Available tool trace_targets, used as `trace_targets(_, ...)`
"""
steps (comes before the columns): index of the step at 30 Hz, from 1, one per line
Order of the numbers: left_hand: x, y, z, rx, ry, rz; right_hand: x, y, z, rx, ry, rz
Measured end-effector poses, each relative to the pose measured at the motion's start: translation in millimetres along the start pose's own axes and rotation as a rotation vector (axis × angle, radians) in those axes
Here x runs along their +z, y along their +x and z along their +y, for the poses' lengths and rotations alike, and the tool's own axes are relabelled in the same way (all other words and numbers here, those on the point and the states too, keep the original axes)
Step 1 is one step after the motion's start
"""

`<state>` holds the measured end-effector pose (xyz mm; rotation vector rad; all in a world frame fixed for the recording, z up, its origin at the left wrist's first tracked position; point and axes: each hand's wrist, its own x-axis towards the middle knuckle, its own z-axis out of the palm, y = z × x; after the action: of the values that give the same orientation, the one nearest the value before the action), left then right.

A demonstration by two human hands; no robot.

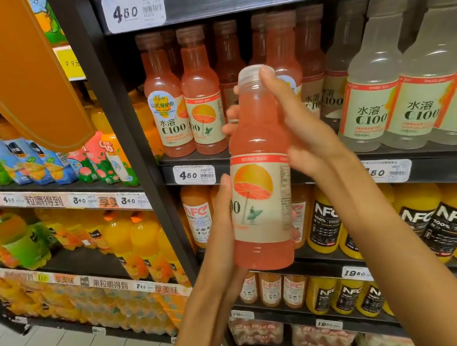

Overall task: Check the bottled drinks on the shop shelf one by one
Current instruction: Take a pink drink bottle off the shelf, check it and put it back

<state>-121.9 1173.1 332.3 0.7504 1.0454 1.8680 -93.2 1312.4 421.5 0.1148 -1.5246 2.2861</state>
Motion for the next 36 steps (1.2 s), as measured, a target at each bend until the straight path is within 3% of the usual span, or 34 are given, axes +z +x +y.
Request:
trace_targets(3,3.5,-2.9,-0.7,-0.083,-0.076,-0.096,3.1,2.4,6.1,-0.01,0.126,-0.091)
trace_targets(9,1.1,-4.3,4.1,0.047,0.101,0.066,0.9,3.7,3.0,-0.056,-0.159,0.115)
trace_targets(12,1.4,-5.0,4.4,0.051,0.031,0.03,1.3,5.3,0.8,-0.017,-0.19,0.071)
trace_targets(16,7.1,-7.6,9.2,-0.052,-0.254,-0.18,6.0,6.3,3.4,0.05,0.07,-0.038)
trace_targets(19,5.8,-6.8,4.8,-0.066,-0.19,-0.167,8.4,5.9,5.9,0.058,0.18,-0.063)
trace_targets(22,-0.4,-5.2,2.8,0.018,0.031,0.041,3.8,4.3,2.1,-0.022,-0.024,0.048)
trace_targets(24,-1.2,-6.5,2.7,0.05,0.126,0.051,2.7,3.3,0.8,-0.067,-0.19,0.148)
trace_targets(28,2.5,-10.1,2.7,-0.026,-0.071,0.028,3.2,5.0,1.9,-0.027,-0.259,0.167)
trace_targets(32,7.9,-12.1,6.0,-0.075,-0.285,-0.123,5.1,3.7,9.8,0.042,0.015,0.125)
trace_targets(36,17.9,-17.7,9.5,-0.113,-0.364,-0.146,1.0,3.6,15.9,0.16,0.201,0.148)
